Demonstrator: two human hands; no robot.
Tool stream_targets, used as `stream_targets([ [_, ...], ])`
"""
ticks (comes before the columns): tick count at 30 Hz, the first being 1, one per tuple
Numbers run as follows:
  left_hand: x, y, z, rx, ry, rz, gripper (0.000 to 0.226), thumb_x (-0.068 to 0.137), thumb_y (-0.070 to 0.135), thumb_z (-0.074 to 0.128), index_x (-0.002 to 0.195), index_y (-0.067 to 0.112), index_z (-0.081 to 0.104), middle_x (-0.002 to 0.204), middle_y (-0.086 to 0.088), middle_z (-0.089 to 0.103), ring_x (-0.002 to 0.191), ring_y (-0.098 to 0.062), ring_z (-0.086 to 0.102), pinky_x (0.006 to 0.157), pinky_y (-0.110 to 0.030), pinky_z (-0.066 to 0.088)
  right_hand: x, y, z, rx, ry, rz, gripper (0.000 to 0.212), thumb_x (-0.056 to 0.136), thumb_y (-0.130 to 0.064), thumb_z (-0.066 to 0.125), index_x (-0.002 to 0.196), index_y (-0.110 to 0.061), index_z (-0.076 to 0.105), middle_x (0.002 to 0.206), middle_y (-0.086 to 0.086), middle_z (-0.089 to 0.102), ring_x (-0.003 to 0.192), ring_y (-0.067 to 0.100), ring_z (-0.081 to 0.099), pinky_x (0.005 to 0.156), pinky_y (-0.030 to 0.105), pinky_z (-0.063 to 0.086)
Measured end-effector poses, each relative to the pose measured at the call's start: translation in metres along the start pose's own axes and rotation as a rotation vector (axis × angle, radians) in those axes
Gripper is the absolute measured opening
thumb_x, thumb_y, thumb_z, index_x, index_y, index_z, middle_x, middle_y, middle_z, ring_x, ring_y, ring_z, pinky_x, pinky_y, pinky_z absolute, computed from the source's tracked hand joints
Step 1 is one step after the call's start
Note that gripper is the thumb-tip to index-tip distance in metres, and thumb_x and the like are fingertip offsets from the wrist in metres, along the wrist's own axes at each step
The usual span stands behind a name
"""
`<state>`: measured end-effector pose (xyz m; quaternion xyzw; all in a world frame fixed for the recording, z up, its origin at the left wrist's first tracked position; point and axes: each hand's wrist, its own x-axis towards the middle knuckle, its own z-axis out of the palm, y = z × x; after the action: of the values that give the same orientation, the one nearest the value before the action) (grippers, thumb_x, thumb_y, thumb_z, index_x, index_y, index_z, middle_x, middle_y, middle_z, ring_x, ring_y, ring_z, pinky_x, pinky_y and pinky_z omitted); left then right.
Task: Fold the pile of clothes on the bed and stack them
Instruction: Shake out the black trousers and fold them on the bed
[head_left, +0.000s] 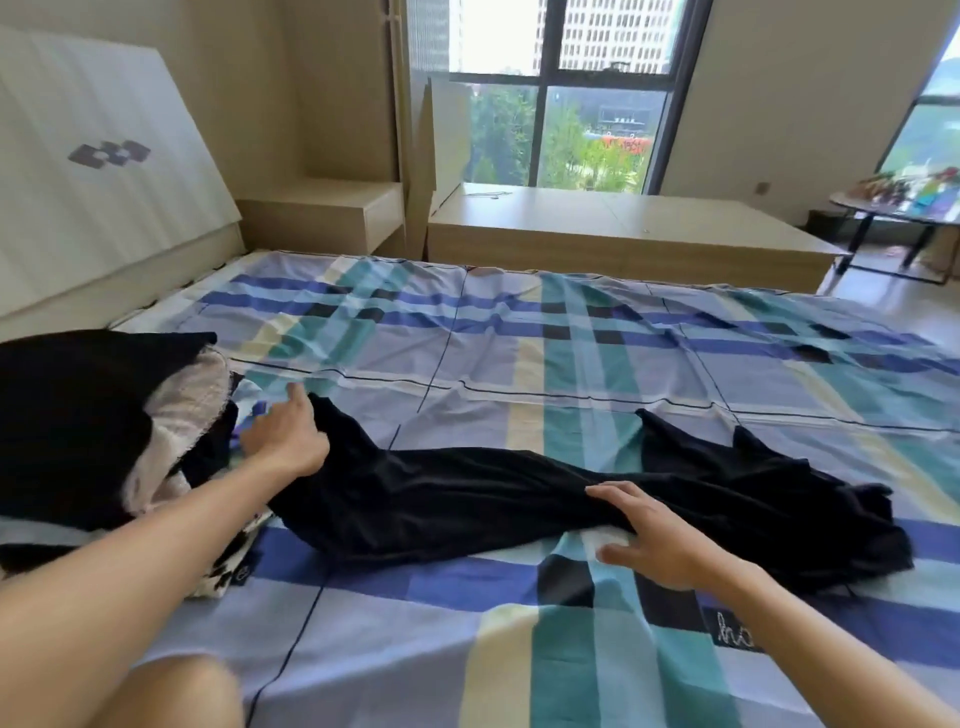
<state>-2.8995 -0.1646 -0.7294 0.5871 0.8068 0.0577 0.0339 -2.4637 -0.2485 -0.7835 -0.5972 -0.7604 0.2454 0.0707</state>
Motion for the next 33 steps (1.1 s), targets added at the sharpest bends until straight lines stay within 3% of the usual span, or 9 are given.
stream_targets([
  [3, -0.021, 0.033, 0.020, 0.053, 0.134, 0.237, 0.081, 0.086, 0.037, 0.065, 0.150, 0.014, 0.020, 0.141, -0.013, 0.037, 0.129, -0.036, 0.037, 0.102, -0.048, 0.040, -0.018, 0.026, 0.000, 0.047, 0.127, 0.035, 0.072, 0.085, -0.035, 0.074, 0.148, -0.032, 0.040, 0.148, -0.014, 0.038, 0.135, 0.010, 0.043, 0.113, 0.025, 0.033],
  [7, -0.067, 0.100, 0.066, -0.020, -0.019, 0.661, 0.076, 0.086, 0.045, 0.063, 0.151, 0.019, 0.033, 0.149, -0.006, 0.034, 0.138, -0.026, 0.031, 0.114, -0.038, 0.034, -0.032, 0.061, -0.001, 0.029, 0.249, 0.114, 0.080, 0.078, -0.031, 0.078, 0.148, -0.033, 0.040, 0.149, -0.010, 0.036, 0.140, 0.016, 0.038, 0.118, 0.030, 0.029],
  [13, -0.125, 0.205, 0.117, -0.055, -0.101, 0.950, 0.076, 0.087, 0.042, 0.059, 0.154, 0.022, 0.028, 0.160, -0.003, 0.022, 0.151, -0.020, 0.014, 0.120, -0.032, 0.024, -0.043, 0.109, -0.024, -0.211, 0.184, 0.419, 0.111, 0.073, -0.019, 0.076, 0.159, -0.031, 0.006, 0.165, 0.001, 0.005, 0.153, 0.024, 0.003, 0.123, 0.055, 0.000],
  [17, -0.128, 0.262, 0.134, -0.102, -0.079, 0.961, 0.077, 0.088, 0.034, 0.057, 0.155, 0.019, 0.023, 0.160, -0.005, 0.022, 0.150, -0.022, 0.016, 0.123, -0.035, 0.018, -0.052, 0.142, -0.026, -0.180, 0.094, 0.541, 0.096, 0.075, -0.022, 0.077, 0.155, -0.031, 0.026, 0.165, 0.002, 0.010, 0.154, 0.024, 0.003, 0.119, 0.062, -0.001],
  [21, -0.106, 0.295, 0.143, -0.049, -0.112, 0.898, 0.081, 0.085, 0.050, 0.060, 0.152, 0.020, 0.028, 0.150, -0.002, 0.041, 0.143, -0.021, 0.035, 0.122, -0.045, 0.018, -0.053, 0.151, -0.031, -0.250, 0.231, 0.495, 0.057, 0.083, -0.007, 0.059, 0.135, -0.029, 0.050, 0.138, -0.002, 0.049, 0.137, 0.022, 0.038, 0.121, 0.059, 0.014],
  [26, -0.073, 0.302, 0.121, -0.173, -0.332, 1.019, 0.035, 0.083, 0.059, 0.067, 0.095, 0.027, 0.063, 0.089, 0.008, 0.067, 0.085, -0.011, 0.063, 0.077, -0.029, 0.048, -0.044, 0.162, -0.090, -0.141, 0.094, 0.414, 0.035, 0.080, -0.004, 0.057, 0.094, -0.035, 0.063, 0.104, 0.002, 0.068, 0.100, 0.025, 0.060, 0.086, 0.033, 0.047],
  [29, -0.056, 0.306, 0.103, -0.208, -0.437, 1.039, 0.026, 0.094, 0.047, 0.062, 0.088, 0.023, 0.069, 0.081, 0.007, 0.067, 0.074, -0.005, 0.061, 0.070, -0.023, 0.045, -0.011, 0.148, -0.155, -0.263, -0.117, 0.434, 0.037, 0.082, -0.002, 0.062, 0.109, -0.028, 0.067, 0.115, 0.003, 0.069, 0.106, 0.024, 0.061, 0.090, 0.030, 0.047],
  [31, -0.043, 0.314, 0.096, -0.252, -0.361, 0.976, 0.028, 0.098, 0.039, 0.057, 0.079, 0.020, 0.066, 0.076, 0.004, 0.066, 0.071, -0.008, 0.061, 0.070, -0.030, 0.043, 0.021, 0.131, -0.191, -0.348, 0.053, 0.396, 0.036, 0.084, -0.001, 0.057, 0.104, -0.029, 0.066, 0.119, 0.007, 0.067, 0.107, 0.026, 0.060, 0.091, 0.031, 0.047],
  [33, -0.028, 0.323, 0.092, -0.425, -0.230, 0.809, 0.028, 0.100, 0.033, 0.056, 0.077, 0.018, 0.062, 0.079, -0.004, 0.068, 0.076, -0.020, 0.064, 0.071, -0.035, 0.044, 0.052, 0.116, -0.213, -0.350, 0.483, 0.286, 0.035, 0.086, -0.002, 0.054, 0.107, -0.028, 0.065, 0.124, 0.010, 0.065, 0.113, 0.030, 0.059, 0.097, 0.037, 0.048],
])
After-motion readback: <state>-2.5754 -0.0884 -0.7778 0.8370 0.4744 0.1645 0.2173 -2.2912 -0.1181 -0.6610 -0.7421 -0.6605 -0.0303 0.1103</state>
